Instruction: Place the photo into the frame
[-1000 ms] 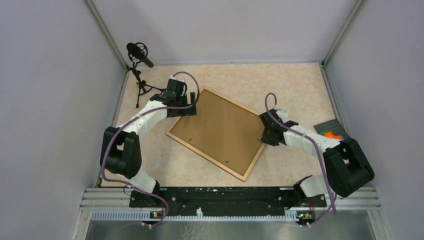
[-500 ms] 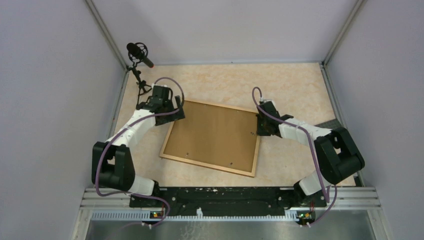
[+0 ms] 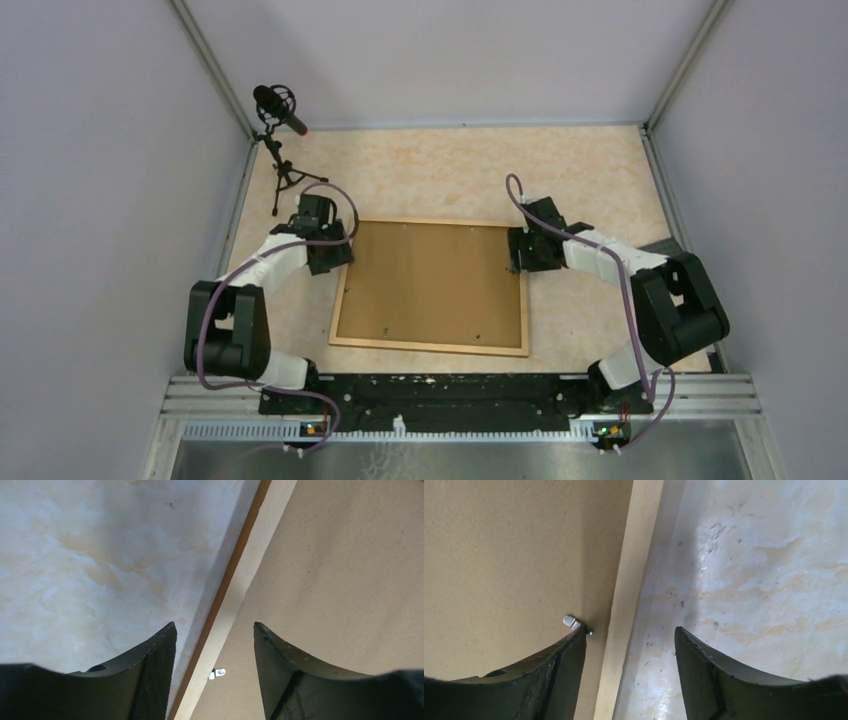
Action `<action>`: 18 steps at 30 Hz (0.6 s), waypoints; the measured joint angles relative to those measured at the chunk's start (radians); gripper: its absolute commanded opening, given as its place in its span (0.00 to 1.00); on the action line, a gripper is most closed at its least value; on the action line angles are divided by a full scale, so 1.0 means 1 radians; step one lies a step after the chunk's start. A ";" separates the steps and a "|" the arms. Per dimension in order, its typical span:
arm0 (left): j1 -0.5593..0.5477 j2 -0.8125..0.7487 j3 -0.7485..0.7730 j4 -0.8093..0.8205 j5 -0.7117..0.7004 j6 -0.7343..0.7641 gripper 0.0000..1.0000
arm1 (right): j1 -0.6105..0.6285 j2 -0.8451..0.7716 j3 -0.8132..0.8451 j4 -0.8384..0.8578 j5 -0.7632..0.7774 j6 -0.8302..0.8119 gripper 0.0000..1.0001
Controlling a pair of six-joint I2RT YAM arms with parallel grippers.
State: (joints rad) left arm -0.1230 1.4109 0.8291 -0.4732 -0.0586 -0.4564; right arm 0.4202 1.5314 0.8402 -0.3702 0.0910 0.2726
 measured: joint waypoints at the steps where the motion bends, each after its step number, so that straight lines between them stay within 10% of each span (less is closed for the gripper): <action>1: 0.002 0.029 0.011 -0.002 0.020 0.002 0.58 | 0.000 -0.003 0.000 -0.012 -0.013 0.001 0.64; 18: 0.005 0.113 0.027 -0.007 0.077 0.020 0.17 | 0.038 -0.045 0.000 -0.072 -0.037 0.020 0.52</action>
State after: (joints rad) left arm -0.1184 1.5238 0.8566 -0.4805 0.0181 -0.4366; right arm 0.4583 1.4868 0.8402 -0.4427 0.0544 0.2924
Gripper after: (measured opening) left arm 0.272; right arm 0.548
